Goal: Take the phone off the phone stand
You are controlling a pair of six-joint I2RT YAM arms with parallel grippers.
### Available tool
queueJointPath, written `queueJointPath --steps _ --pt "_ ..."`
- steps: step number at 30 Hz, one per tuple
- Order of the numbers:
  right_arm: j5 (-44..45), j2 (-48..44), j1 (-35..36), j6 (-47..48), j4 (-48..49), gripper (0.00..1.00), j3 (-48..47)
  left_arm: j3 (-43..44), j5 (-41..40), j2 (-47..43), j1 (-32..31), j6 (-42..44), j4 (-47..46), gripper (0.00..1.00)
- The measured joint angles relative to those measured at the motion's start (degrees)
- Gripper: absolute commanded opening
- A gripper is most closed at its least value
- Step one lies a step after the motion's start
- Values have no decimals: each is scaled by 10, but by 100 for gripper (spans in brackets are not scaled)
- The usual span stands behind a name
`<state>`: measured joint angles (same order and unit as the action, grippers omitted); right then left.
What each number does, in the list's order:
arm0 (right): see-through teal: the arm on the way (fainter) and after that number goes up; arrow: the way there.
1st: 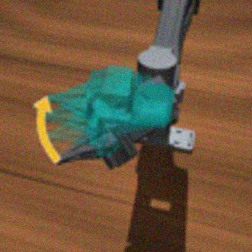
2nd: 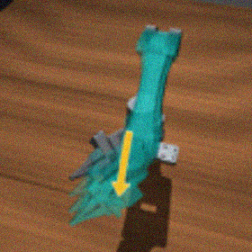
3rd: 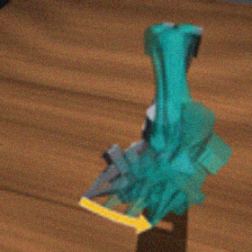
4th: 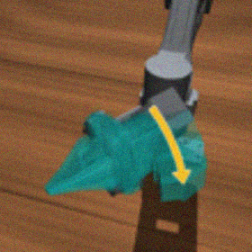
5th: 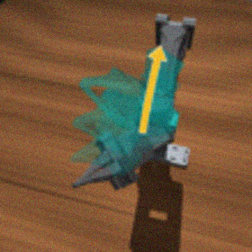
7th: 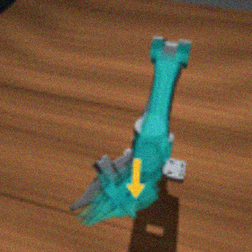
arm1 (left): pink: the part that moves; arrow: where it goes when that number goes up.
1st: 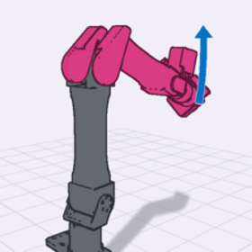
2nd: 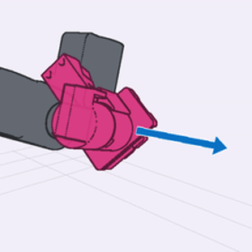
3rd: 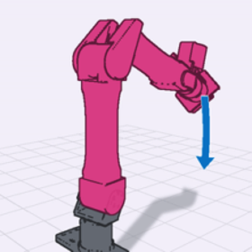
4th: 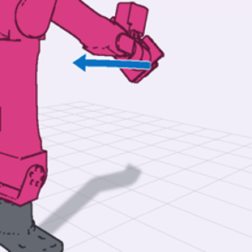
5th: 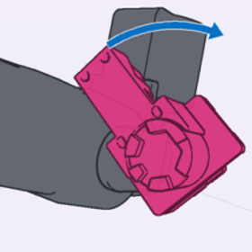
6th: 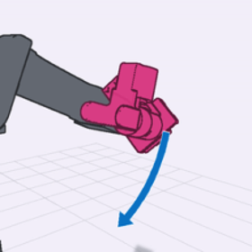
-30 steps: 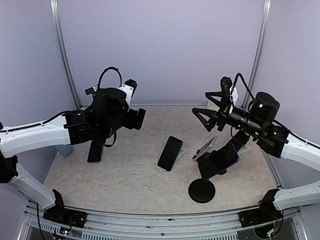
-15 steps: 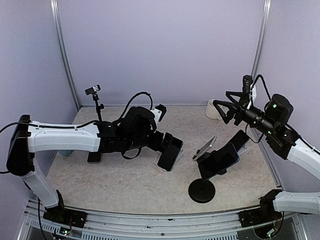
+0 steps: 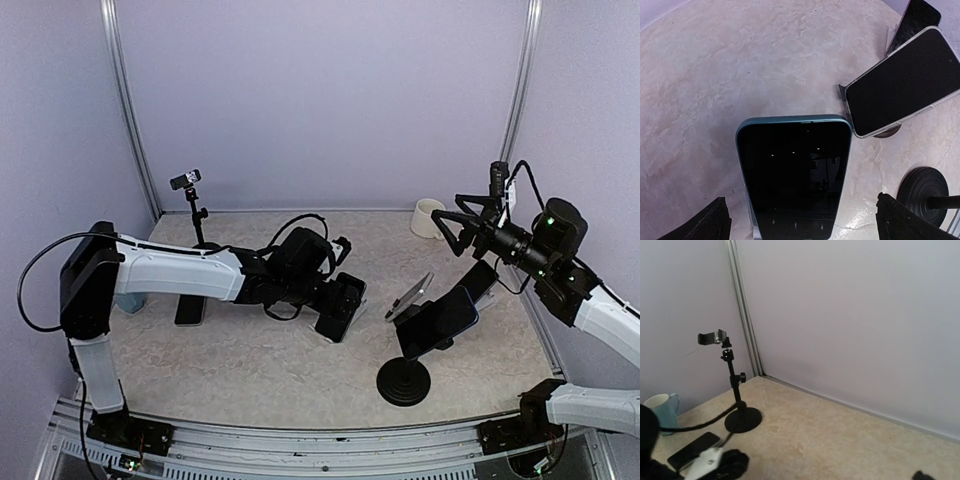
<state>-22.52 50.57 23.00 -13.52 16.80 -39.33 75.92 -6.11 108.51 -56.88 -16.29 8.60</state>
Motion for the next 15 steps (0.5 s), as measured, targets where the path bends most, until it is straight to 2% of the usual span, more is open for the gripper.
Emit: queueJointPath --steps 12,15 --pt "-6 -2 -3 -5 7 98 7 24 16 67 6 -20 1 99" --pt "-7 -2 -3 -6 9 98 10 35 11 76 6 -26 1 96"
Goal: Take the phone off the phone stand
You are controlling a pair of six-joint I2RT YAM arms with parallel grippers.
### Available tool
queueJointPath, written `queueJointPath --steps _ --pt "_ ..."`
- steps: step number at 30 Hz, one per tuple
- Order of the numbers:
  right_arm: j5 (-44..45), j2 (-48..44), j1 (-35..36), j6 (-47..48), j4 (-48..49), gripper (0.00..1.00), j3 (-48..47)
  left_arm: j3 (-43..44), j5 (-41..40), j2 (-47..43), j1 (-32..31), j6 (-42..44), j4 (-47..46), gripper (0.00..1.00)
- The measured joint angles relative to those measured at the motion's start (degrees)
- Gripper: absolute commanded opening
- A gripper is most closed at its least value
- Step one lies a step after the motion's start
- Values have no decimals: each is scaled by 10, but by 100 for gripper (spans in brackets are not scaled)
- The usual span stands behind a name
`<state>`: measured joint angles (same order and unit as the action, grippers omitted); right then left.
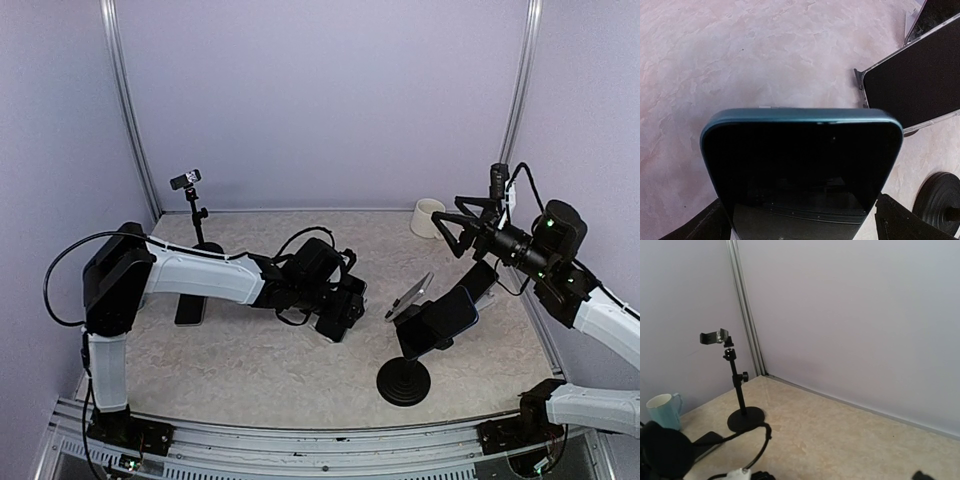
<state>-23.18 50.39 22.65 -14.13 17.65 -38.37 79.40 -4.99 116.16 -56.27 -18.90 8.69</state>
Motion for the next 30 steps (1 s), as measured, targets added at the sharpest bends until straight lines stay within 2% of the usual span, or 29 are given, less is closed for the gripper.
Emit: queueJointPath --steps 11,17,23,30 --pt "0 0 -6 -1 2 98 5 26 -22 28 0 -9 12 75" --pt "0 -1 -6 -2 2 97 5 26 -29 27 -2 -16 12 67" --pt "0 -5 -7 -2 2 97 6 23 -30 14 -7 -17 24 61" --pt "0 -5 -7 -4 2 97 7 18 -38 -42 -8 -17 38 58"
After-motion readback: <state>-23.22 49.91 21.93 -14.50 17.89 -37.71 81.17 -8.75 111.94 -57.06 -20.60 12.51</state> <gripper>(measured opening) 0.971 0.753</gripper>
